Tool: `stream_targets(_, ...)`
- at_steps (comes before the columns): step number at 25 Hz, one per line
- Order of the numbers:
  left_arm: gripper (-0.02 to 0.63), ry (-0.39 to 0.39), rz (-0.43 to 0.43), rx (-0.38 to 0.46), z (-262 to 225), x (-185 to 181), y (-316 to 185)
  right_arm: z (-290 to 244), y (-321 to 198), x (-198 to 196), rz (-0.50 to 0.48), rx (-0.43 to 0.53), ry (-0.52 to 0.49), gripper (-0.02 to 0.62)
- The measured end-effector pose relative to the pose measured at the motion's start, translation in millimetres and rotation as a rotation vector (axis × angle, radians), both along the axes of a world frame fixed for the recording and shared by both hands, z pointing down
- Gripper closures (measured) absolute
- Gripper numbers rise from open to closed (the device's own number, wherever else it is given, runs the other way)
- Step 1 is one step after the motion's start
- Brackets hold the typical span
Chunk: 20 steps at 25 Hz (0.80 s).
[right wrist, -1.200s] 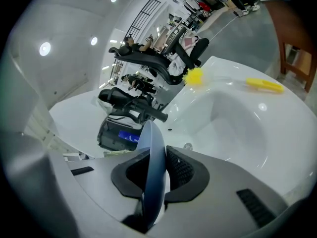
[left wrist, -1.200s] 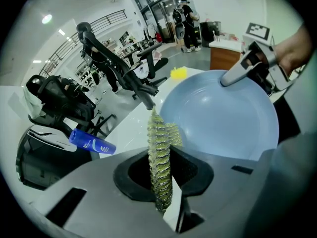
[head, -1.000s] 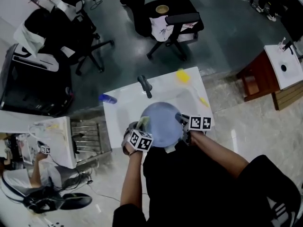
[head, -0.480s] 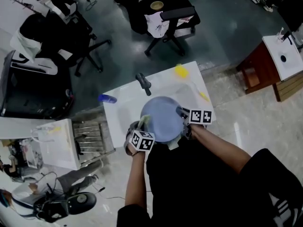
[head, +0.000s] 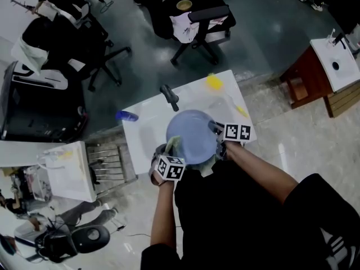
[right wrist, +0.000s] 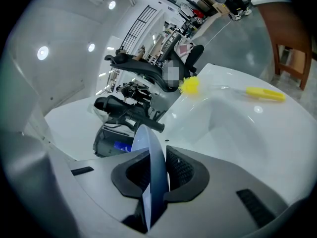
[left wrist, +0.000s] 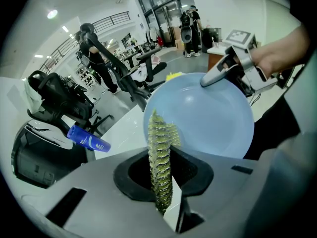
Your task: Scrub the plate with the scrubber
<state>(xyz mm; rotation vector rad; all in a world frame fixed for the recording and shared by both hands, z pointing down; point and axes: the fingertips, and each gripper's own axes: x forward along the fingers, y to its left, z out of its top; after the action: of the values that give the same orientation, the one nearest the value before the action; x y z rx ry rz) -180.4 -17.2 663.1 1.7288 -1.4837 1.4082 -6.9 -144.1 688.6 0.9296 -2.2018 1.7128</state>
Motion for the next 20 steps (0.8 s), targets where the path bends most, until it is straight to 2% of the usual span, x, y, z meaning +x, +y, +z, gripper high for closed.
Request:
stream_targets(9,0.545,0.003,-0.006,0.013,2.4,4.1,5.4,3.9,-5.7,-6.4,0.005,0.002,0.011,0.555)
stream_targets(20,0.545,0.072,-0.054,0.015,8.5,10.4,8.1,15.8,-10.5,-7.0,0.027,-0.034,0.023,0.555)
